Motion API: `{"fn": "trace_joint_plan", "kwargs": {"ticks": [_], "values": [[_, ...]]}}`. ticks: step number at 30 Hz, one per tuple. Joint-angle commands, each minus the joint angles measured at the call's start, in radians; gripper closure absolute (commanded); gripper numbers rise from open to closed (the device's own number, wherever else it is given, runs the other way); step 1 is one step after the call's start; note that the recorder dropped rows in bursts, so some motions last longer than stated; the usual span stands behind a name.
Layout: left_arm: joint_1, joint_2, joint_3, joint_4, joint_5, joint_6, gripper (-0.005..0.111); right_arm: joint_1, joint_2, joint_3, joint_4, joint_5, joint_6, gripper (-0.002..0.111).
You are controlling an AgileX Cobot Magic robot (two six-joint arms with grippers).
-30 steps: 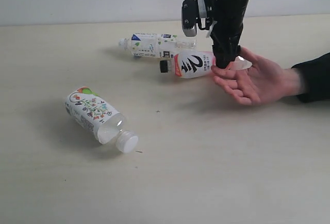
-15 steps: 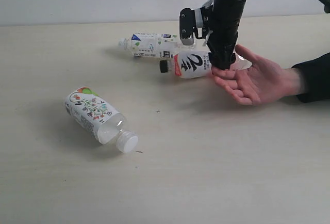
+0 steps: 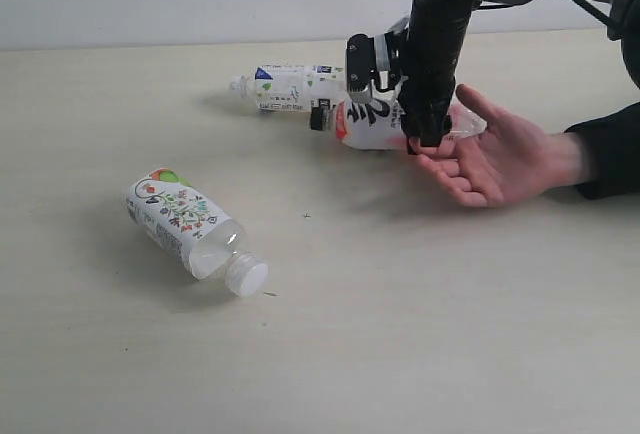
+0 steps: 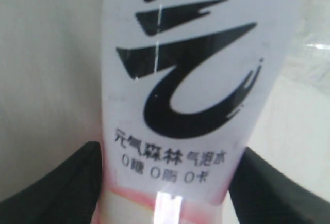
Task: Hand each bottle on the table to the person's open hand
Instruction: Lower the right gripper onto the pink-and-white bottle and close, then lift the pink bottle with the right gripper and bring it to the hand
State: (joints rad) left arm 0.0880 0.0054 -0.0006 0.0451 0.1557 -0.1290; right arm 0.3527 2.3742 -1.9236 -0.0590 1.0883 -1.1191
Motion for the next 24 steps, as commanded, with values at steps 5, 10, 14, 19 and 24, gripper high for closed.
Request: {"fn": "trace_joint_plan", "kwargs": {"ticks": [5,10,14,19,24], "values": [[-0.007,-0.005,0.001,0.001,-0.003,0.002,0.107,0.002,-0.003,0.004,0.007,-0.001,-0.002,0.095],[-0.007,-0.005,0.001,0.001,-0.003,0.002,0.107,0.002,-0.003,0.004,-0.003,0.003,-0.004,0.108],[-0.007,-0.005,0.001,0.001,-0.003,0.002,0.107,0.002,-0.003,0.000,-0.003,-0.002,-0.005,0.108],[-0.007,-0.005,0.001,0.001,-0.003,0.002,0.107,0.002,-0.024,0.000,-0.003,-0.004,-0.005,0.108],[-0.007,-0.005,0.001,0.001,-0.003,0.002,0.107,0.002,-0.070,0.000,-0.003,-0.018,-0.005,0.108]]}}
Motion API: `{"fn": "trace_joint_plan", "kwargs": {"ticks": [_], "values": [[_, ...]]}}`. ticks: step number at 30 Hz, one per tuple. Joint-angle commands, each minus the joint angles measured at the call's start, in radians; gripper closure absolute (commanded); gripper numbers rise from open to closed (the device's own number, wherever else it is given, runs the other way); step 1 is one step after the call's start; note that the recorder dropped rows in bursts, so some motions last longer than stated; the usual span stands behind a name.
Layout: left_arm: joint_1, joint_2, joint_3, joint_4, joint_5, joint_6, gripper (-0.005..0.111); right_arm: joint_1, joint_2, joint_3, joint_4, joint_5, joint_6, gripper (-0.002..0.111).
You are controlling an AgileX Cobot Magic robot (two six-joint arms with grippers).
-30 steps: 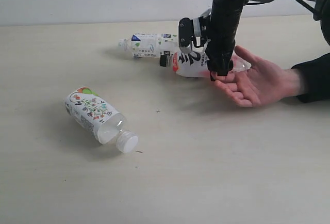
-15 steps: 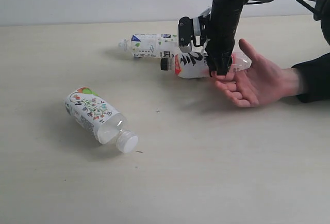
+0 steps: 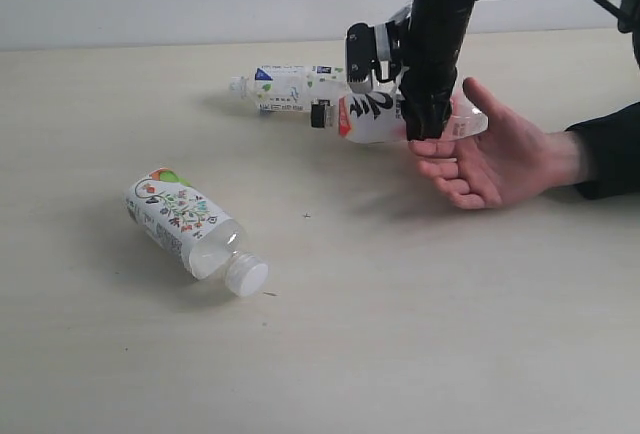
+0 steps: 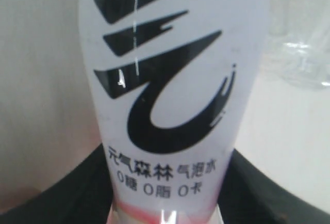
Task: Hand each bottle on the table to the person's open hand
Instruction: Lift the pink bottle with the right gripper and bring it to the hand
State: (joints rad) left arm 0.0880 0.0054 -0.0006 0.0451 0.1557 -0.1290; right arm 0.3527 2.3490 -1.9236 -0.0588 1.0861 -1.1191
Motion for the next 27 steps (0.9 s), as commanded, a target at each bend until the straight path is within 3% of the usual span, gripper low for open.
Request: {"fn": "trace_joint_plan", "kwargs": {"ticks": [1,11,13,18,21,27], "values": [[-0.007,-0.005,0.001,0.001,-0.003,0.002,0.107,0.002,-0.056,0.000,-0.003,-0.015,-0.005,0.108],[-0.007,-0.005,0.001,0.001,-0.003,0.002,0.107,0.002,-0.247,0.000,-0.003,-0.022,0.005,0.108],[-0.007,-0.005,0.001,0.001,-0.003,0.002,0.107,0.002,-0.312,0.000,-0.003,-0.022,0.091,0.108],[-0.007,-0.005,0.001,0.001,-0.003,0.002,0.107,0.002,-0.434,0.000,-0.001,0.027,0.601,0.108],[-0.007,-0.005,0.001,0.001,-0.003,0.002,0.107,0.002,-0.455,0.000,-0.001,0.123,0.769,0.108],[-0.007,-0.005,0.001,0.001,-0.003,0.002,0.107,0.002,-0.468,0.004,0.011,0.135,1.069,0.108]]}}
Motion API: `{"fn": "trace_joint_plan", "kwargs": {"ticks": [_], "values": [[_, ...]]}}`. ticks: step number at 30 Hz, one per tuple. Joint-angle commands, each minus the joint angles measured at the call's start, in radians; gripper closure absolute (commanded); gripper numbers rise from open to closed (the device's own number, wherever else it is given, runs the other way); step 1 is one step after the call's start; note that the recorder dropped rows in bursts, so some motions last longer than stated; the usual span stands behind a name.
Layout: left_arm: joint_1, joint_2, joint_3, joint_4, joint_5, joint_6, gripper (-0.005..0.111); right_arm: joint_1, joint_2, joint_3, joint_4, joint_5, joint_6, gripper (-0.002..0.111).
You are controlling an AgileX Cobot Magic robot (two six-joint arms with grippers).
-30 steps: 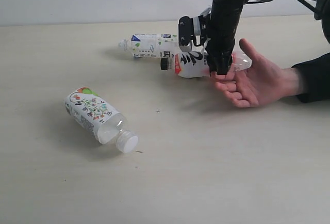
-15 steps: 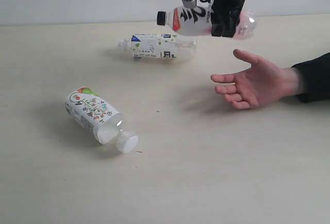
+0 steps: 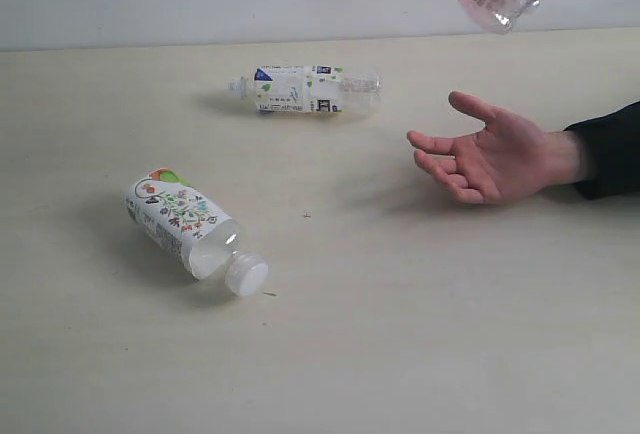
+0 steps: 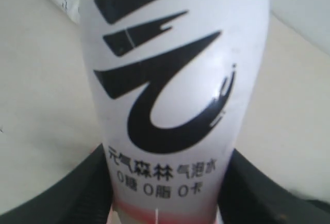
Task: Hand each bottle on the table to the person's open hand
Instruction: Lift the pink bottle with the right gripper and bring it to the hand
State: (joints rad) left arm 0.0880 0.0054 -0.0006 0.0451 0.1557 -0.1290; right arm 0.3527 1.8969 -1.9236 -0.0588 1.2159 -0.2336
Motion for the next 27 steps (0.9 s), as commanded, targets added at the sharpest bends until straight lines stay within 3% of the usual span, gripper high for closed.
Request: {"fn": "trace_joint_plan", "kwargs": {"ticks": [1,9,19,27], "values": [[-0.007,-0.005,0.001,0.001,-0.003,0.002,0.107,0.002,-0.016,0.004,0.026,0.005,0.209,0.108],[-0.007,-0.005,0.001,0.001,-0.003,0.002,0.107,0.000,-0.036,0.045,0.070,0.005,0.271,0.108],[-0.007,-0.005,0.001,0.001,-0.003,0.002,0.107,-0.101,-0.056,0.280,0.076,0.005,0.263,0.108],[-0.007,-0.005,0.001,0.001,-0.003,0.002,0.107,-0.112,0.018,0.341,0.113,-0.011,0.263,0.108]]}}
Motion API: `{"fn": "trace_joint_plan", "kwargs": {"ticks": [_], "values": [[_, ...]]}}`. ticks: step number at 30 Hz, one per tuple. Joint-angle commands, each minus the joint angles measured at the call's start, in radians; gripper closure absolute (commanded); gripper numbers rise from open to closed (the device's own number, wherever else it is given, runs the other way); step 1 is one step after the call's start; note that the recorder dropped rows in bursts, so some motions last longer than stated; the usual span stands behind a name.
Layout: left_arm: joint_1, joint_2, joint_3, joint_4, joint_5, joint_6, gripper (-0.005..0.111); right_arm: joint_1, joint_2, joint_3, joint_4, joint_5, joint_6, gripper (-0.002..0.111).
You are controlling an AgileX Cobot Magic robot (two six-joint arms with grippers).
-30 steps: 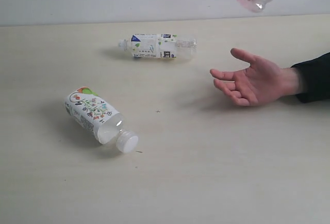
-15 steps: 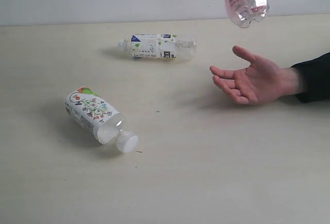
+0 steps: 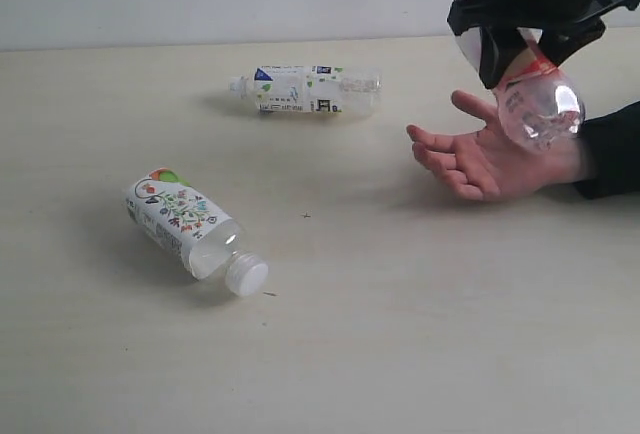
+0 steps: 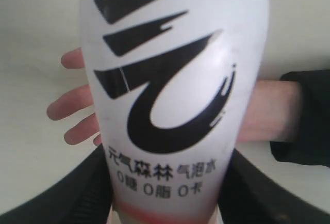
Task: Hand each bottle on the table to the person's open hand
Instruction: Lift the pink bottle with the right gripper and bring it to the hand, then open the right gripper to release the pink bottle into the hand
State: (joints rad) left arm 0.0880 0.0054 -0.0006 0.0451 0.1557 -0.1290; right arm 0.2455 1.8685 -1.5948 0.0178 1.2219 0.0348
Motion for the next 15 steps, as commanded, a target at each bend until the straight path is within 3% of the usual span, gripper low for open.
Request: {"fn": "trace_joint_plan", "kwargs": {"ticks": [1,15], "values": [[-0.007,-0.005,0.001,0.001,-0.003,0.002,0.107,-0.004,0.062,0.013,0.036,-0.017,-0.005,0.108],[-0.007,-0.005,0.001,0.001,-0.003,0.002,0.107,-0.002,0.170,0.013,0.029,-0.021,0.017,0.108]]}}
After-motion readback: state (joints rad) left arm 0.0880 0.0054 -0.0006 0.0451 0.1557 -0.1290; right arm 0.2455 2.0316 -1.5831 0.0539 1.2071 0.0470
